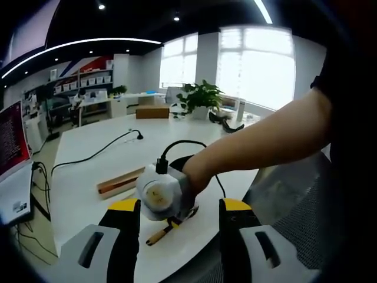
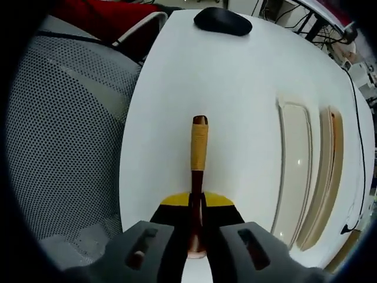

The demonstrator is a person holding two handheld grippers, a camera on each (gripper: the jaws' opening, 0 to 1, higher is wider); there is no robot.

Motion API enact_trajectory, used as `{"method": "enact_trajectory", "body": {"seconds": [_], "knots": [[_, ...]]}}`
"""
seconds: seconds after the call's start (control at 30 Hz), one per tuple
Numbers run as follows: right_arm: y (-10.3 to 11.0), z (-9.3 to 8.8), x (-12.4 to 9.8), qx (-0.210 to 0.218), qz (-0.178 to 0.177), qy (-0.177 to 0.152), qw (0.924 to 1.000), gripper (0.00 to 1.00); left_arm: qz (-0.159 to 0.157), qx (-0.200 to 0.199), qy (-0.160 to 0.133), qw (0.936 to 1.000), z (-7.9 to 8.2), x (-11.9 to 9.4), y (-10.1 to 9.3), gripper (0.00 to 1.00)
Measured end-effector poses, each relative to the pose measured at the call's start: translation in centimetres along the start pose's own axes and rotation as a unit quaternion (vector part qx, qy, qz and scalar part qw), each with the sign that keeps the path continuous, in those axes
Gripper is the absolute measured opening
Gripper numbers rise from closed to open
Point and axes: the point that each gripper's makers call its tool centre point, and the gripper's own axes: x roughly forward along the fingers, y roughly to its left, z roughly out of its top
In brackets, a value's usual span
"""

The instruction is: Arrange the utensils inside the cutlery case until each visible utensil rests in its matching compartment.

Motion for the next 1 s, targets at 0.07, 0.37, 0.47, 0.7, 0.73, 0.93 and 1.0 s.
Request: {"method": "enact_trajectory", "body": {"seconds": [0.07,0.37,0.47,0.7,0.73,0.93,1.0], "knots": [[0.0,0.0,0.02,0.001,0.0,0.001,1.0,0.03,0.0,-0.001,0.0,1.0,-0.01,0.01,-0.01,0.55],[-0.02,-0.04,0.02,-0.004,0.0,0.009,0.9999,0.03,0.001,0.003,0.002,1.0,-0.05,0.08,-0.01,0.55],[-0.04,-0.06,0.02,-0.003,0.0,0.006,1.0,0.03,0.001,0.002,0.003,1.0,-0.06,0.11,0.02,0.55],[-0.04,-0.1,0.04,0.009,-0.003,-0.004,1.0,0.03,-0.001,0.003,0.005,1.0,-0.11,0.22,-0.05,0.55],[-0.03,-0.09,0.04,0.008,-0.003,-0.004,1.0,0.03,-0.001,0.003,0.005,1.0,-0.11,0.22,-0.06,0.55],[-0.11,-0.14,-0.02,0.024,-0.001,-0.017,0.9996,0.03,-0.001,0.003,0.005,1.0,-0.13,0.23,-0.05,0.55],[-0.08,-0.11,0.0,0.023,-0.002,-0.017,0.9996,0.03,0.0,0.002,0.004,1.0,-0.1,0.23,-0.01,0.55]]}}
